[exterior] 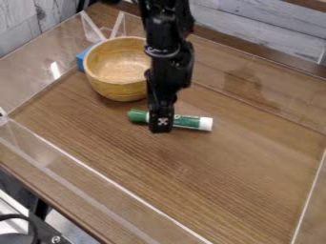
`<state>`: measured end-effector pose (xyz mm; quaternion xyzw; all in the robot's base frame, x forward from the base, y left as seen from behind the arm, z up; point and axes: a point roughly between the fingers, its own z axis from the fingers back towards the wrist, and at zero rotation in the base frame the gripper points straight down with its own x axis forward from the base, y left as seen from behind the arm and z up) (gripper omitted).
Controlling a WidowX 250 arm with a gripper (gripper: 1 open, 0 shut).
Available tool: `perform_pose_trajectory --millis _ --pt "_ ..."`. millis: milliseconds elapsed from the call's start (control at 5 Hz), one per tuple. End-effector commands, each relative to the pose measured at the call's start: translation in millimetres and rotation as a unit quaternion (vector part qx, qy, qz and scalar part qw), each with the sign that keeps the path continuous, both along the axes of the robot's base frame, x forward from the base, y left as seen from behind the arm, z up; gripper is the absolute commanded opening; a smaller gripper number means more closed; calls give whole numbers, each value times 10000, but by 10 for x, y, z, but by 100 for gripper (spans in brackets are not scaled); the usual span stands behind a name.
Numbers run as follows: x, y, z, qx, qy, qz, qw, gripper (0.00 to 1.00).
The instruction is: Put the green marker in the brown bowl
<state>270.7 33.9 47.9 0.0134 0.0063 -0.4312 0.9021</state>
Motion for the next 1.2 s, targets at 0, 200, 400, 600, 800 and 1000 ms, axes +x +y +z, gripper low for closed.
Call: perform_pose_trajectory --millis 0,200,400,600,800,1000 --pt "86 10 19 33 -225 -108 9997 100" --pt "106 6 -50 30 -254 -169 9995 100" --pt "117 9 -78 20 -273 -181 9995 0" --pt "108 16 -45 14 -255 -140 9996 0" --pt "96 32 42 14 -204 -76 9998 0" --pt "98 51 79 11 -190 -48 9998 0"
